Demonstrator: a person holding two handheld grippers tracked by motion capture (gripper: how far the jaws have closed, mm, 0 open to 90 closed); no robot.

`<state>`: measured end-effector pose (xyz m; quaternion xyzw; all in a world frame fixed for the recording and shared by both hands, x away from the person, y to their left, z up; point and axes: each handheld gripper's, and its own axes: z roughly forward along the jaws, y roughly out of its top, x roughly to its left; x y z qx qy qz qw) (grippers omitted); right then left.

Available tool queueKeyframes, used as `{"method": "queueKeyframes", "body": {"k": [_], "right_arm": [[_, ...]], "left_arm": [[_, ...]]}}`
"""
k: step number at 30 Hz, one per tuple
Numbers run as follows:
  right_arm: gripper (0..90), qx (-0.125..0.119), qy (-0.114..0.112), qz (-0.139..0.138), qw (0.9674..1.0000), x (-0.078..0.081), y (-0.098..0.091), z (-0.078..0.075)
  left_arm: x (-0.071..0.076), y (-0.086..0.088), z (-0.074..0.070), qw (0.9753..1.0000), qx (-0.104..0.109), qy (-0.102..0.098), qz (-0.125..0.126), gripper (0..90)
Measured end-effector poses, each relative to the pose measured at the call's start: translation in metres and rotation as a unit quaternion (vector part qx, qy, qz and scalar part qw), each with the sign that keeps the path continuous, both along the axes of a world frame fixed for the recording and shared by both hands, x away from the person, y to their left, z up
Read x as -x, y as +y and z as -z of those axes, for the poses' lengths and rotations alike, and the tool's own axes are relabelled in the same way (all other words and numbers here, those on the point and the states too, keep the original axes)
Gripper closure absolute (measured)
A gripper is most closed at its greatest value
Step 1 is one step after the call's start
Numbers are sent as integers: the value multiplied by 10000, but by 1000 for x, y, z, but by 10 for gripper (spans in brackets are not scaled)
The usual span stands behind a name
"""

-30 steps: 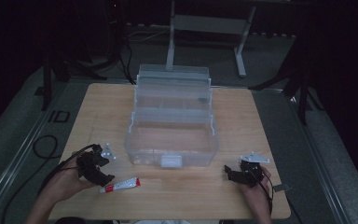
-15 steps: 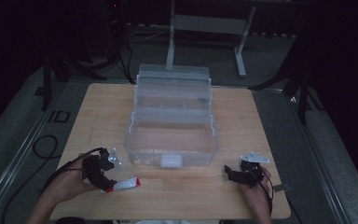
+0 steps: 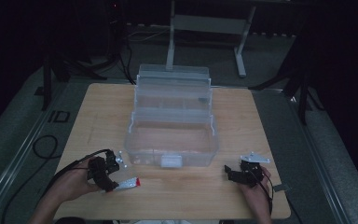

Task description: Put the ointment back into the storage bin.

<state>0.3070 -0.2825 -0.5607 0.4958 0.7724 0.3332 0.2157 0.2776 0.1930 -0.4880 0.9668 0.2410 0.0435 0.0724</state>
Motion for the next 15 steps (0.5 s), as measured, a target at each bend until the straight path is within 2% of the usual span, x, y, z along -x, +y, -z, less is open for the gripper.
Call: {"method": "queueKeyframes", "body": {"k": [6, 8, 15], "right_arm": [[189, 1, 0, -1, 10000, 0, 0, 0], [190, 0, 0, 1, 10000, 0, 0, 0], [188, 1, 0, -3, 10000, 0, 0, 0]], "left_arm": [[1, -3, 3, 10000, -50, 73, 26, 510], [2, -5, 5, 9998, -66, 163, 58, 524], [3, -11, 12, 9995, -174, 230, 151, 525]]}}
